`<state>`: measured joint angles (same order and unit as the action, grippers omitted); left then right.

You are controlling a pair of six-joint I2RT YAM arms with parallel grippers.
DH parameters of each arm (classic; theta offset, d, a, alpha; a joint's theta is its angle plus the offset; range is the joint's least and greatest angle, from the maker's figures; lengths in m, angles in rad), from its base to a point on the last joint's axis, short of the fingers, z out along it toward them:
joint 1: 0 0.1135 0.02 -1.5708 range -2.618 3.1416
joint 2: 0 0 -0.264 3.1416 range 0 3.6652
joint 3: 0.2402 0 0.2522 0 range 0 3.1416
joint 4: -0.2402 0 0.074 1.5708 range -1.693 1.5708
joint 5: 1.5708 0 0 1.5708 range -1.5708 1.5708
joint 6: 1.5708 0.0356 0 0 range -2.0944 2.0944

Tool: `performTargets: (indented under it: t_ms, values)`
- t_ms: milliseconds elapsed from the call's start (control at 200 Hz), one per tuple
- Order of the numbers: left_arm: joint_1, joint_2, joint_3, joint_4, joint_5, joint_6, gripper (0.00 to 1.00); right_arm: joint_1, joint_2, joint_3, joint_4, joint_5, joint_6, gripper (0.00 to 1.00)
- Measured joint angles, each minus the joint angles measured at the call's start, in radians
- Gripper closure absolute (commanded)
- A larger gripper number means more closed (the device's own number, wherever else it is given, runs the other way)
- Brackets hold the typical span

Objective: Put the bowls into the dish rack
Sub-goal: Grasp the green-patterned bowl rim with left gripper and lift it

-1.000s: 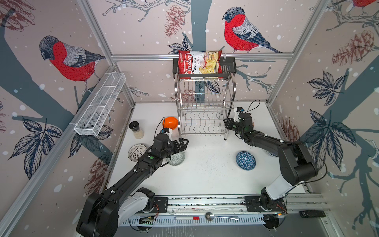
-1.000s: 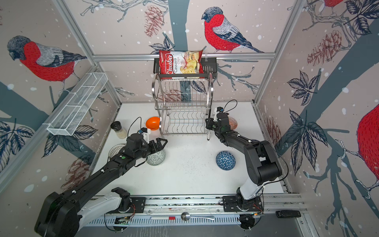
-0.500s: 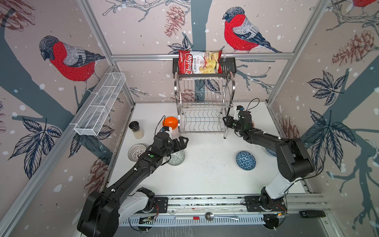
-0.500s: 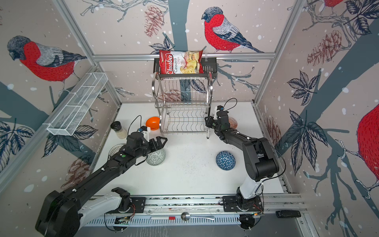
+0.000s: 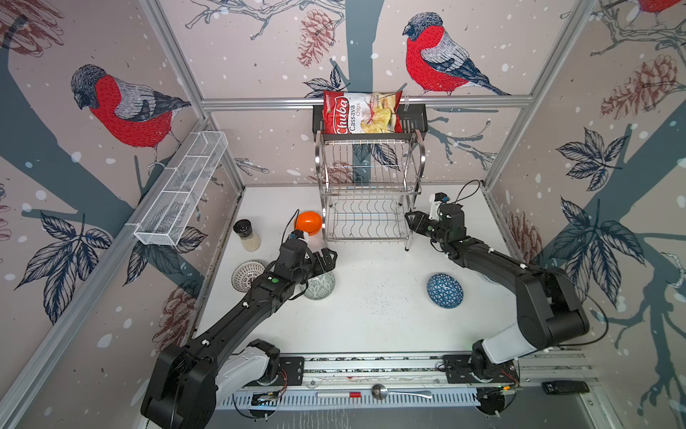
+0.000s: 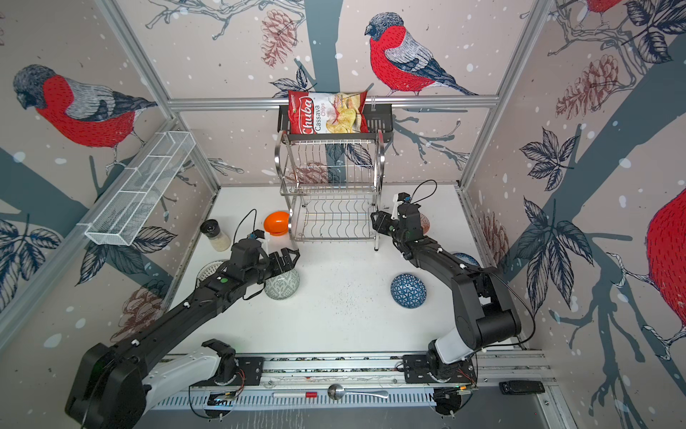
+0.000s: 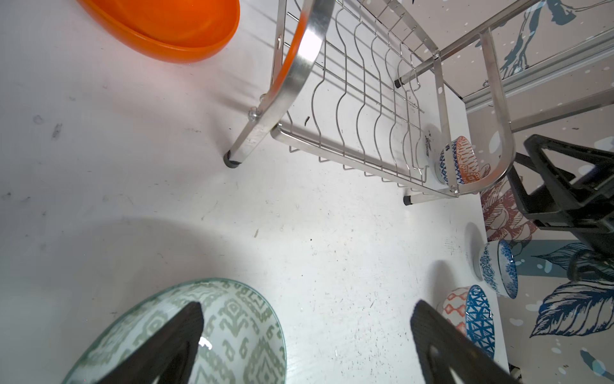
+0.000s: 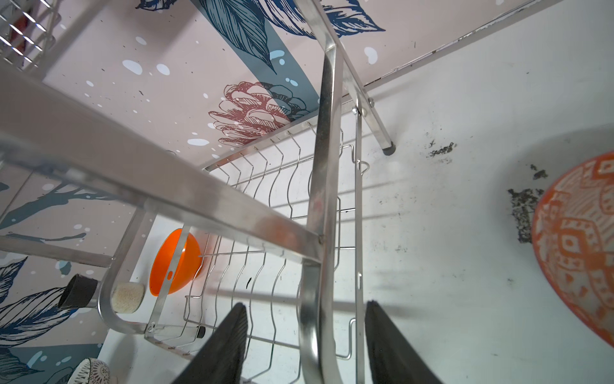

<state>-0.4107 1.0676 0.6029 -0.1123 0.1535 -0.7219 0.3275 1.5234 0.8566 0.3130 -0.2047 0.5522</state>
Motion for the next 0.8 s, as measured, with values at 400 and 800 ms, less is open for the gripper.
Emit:
performTargets:
  t_ms: [400, 800]
  values:
    - [0.019, -0.078, 0.011, -0.117, -0.153, 0.014, 0.02, 0.023, -0.105, -0.114, -0.026, 0.066, -0.026, 0.0]
    - [0.069, -0.093, -0.061, -0.215, -0.209, -0.039, 0.03, 0.093, -0.127, -0.18, -0.018, 0.148, -0.052, 0.0]
